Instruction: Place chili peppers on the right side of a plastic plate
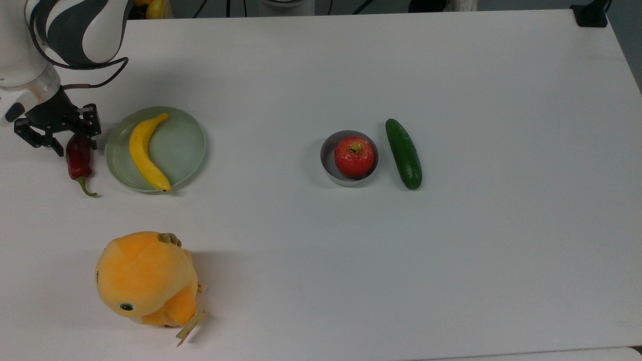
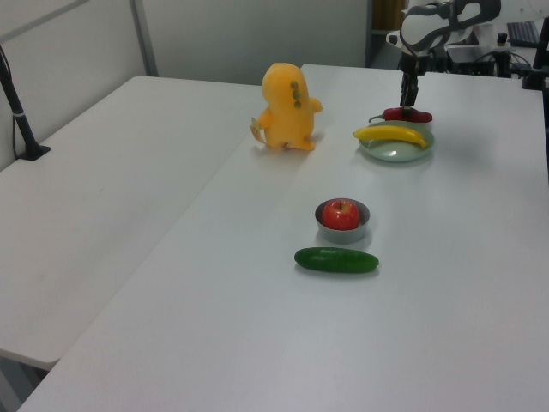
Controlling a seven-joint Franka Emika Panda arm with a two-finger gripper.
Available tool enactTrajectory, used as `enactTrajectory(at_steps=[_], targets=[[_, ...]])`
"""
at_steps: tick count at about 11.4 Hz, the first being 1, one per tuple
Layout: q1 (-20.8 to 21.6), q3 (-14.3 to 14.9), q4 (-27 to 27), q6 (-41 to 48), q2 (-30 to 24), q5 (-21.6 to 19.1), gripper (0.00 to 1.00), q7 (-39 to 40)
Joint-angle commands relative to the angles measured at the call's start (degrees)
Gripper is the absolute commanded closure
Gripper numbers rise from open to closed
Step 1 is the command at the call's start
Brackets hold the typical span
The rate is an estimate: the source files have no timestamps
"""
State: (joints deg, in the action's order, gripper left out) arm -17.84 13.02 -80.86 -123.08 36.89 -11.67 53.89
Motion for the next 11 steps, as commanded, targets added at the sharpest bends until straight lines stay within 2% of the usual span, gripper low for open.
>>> enactTrajectory(at_steps=[1,4,6,8,11], targets=[[0.3,-0.2,-2.1,-2.2,-1.6,-1.2,0.00,0.3],[0.4,-0.3,-2.0,-1.4,-3.4,-1.5,0.00,-0.4],[0.9,-0.5,-2.1,-0.2,-6.8,-1.5,0.00,-6.0],[1.7,-0.5,-1.7,8.8,-11.4,-1.0,0.00,-15.0],[3.2,-0.4,-1.7,19.1,-20.1,-0.5,0.00,-24.1]])
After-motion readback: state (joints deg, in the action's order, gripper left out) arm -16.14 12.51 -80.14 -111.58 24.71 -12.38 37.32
